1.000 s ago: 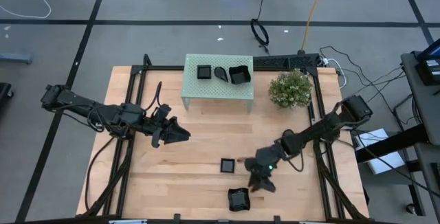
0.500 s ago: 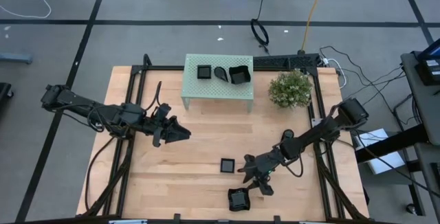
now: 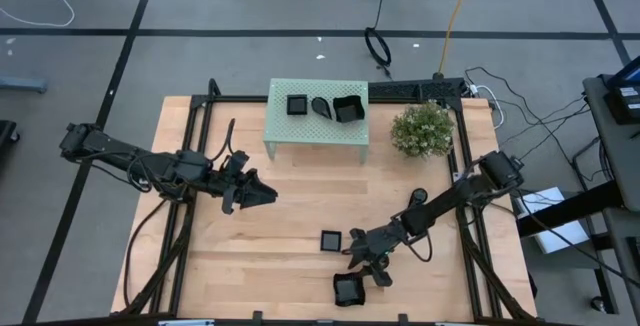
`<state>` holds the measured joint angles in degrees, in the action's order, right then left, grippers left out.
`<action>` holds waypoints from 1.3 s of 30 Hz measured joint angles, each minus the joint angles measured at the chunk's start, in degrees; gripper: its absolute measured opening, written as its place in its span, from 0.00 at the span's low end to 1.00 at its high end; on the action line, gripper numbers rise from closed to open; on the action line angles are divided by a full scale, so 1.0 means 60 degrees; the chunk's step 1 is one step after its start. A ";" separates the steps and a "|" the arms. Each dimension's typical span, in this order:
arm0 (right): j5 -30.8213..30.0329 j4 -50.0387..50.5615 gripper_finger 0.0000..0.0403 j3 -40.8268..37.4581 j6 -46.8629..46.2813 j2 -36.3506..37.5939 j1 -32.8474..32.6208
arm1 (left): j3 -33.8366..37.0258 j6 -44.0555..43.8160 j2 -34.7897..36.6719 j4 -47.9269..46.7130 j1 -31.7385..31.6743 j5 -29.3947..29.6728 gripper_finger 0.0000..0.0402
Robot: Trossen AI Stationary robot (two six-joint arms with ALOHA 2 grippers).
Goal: Pick & Place Mini shaped plates
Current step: Stack the black distorted square plate on top of the other black distorted square plate on the shelf
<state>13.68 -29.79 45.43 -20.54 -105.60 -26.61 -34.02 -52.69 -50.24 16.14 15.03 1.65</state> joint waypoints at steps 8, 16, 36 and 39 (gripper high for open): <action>0.0006 0.0061 0.26 0.0000 0.0329 -0.0088 0.0015 | 0.0000 0.0000 0.0000 0.0000 0.0000 0.0000 0.41; 0.0160 0.0034 0.02 0.0004 0.0198 -0.0082 0.0089 | 0.0000 0.0000 0.0004 -0.0003 0.0000 0.0000 0.41; -0.1930 0.2924 0.00 -0.0004 0.1506 0.4702 0.2784 | 0.0000 0.0000 0.0001 0.0002 0.0000 0.0000 0.41; -0.2405 0.3152 0.00 -0.0004 0.1513 0.5440 0.3901 | 0.0000 0.0000 0.0000 0.0000 0.0000 0.0000 0.41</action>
<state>-0.75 -10.87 45.41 -11.46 -72.96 -3.20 -34.02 -52.69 -50.24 16.14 15.03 1.65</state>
